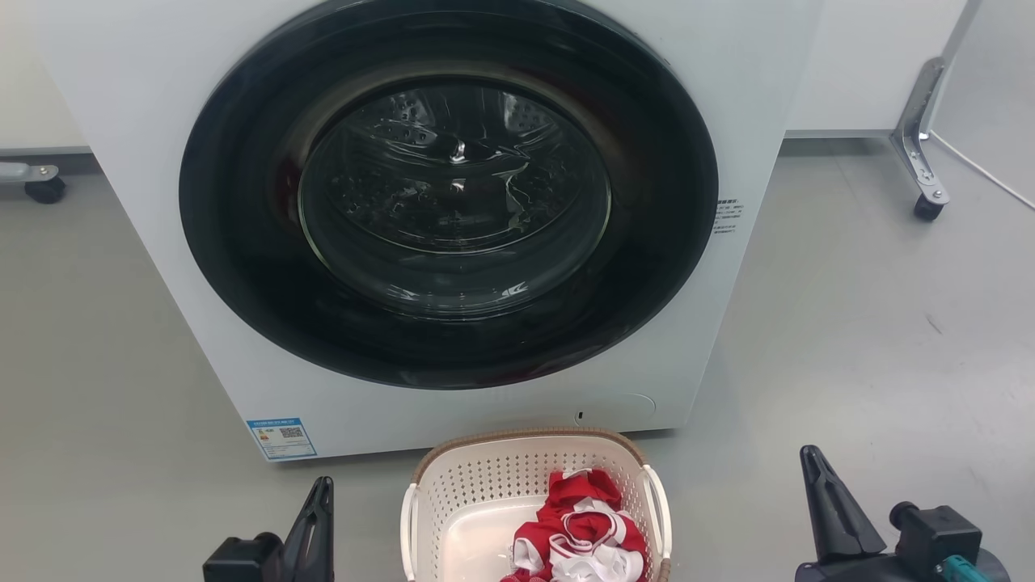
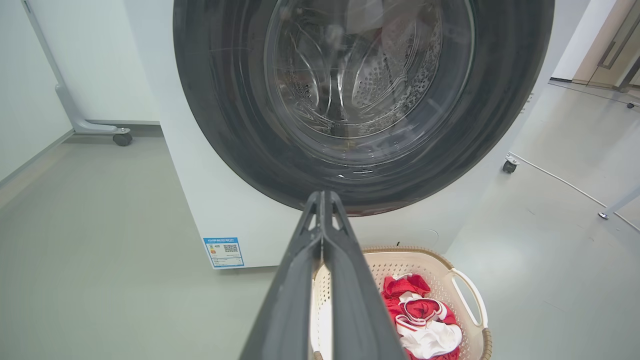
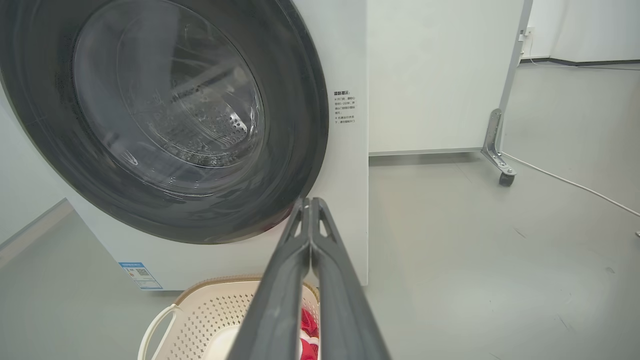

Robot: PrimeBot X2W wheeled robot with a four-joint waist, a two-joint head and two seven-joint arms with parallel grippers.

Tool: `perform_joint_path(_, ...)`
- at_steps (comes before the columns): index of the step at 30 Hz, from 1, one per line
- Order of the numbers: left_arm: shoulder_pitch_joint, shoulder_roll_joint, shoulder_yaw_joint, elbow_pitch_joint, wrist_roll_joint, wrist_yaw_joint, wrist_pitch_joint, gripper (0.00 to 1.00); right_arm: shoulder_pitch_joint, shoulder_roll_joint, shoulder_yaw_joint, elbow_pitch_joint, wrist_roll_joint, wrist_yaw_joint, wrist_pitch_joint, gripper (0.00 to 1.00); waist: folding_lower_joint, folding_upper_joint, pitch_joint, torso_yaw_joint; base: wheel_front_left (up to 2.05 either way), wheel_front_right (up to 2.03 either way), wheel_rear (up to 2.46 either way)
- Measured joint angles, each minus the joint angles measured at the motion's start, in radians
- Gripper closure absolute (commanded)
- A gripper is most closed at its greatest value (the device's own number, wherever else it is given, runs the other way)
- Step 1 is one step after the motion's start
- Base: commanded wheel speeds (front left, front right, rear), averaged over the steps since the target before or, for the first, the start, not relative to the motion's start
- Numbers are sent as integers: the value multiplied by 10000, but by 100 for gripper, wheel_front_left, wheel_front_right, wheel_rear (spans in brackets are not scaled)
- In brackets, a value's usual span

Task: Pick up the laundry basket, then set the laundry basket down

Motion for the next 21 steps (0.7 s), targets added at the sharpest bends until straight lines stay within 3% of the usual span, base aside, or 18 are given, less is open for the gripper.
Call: perform_joint_path(21,-145,-167,748,410,-2713,-527,441,100,-87,472,-1154,232,2506,527,826,100,0,0,55,24,0,0,0)
